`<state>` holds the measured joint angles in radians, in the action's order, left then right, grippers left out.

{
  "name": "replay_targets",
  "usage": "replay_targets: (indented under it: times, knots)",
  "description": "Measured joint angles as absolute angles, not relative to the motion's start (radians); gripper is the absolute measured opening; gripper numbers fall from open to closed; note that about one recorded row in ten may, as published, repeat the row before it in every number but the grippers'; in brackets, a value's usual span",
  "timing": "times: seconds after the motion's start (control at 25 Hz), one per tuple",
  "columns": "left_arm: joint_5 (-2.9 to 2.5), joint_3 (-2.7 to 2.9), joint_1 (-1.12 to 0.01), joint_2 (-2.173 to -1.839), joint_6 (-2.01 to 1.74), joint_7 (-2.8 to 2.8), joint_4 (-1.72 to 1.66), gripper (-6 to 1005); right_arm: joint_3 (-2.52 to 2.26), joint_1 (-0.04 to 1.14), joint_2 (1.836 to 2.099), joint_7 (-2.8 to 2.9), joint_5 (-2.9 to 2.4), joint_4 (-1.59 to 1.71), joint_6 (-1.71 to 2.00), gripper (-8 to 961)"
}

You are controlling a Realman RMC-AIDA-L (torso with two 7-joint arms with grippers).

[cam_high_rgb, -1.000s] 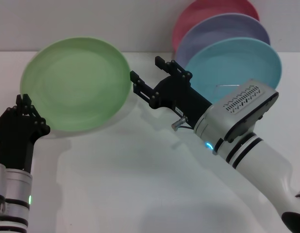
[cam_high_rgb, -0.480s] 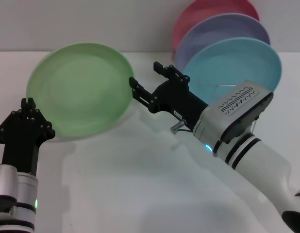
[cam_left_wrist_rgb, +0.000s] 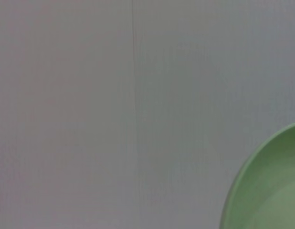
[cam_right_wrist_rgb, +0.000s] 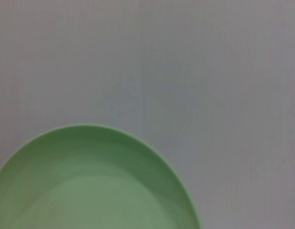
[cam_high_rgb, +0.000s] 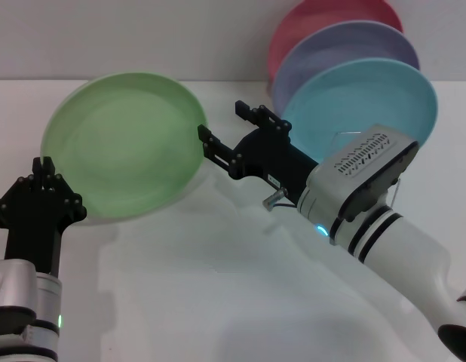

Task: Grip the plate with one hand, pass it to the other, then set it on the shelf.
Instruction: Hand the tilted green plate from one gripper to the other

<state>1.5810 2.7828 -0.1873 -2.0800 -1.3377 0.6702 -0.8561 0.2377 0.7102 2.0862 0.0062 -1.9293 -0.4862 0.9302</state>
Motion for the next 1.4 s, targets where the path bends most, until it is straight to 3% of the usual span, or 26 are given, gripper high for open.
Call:
replay_targets:
  times: [1.4]
  knots:
    - [1.687,2.831,-0.184,-2.080,-1.362,0.765,-0.934,65,0.238,0.724,2.085,0.009,-1.934,-0.473,0.900,722]
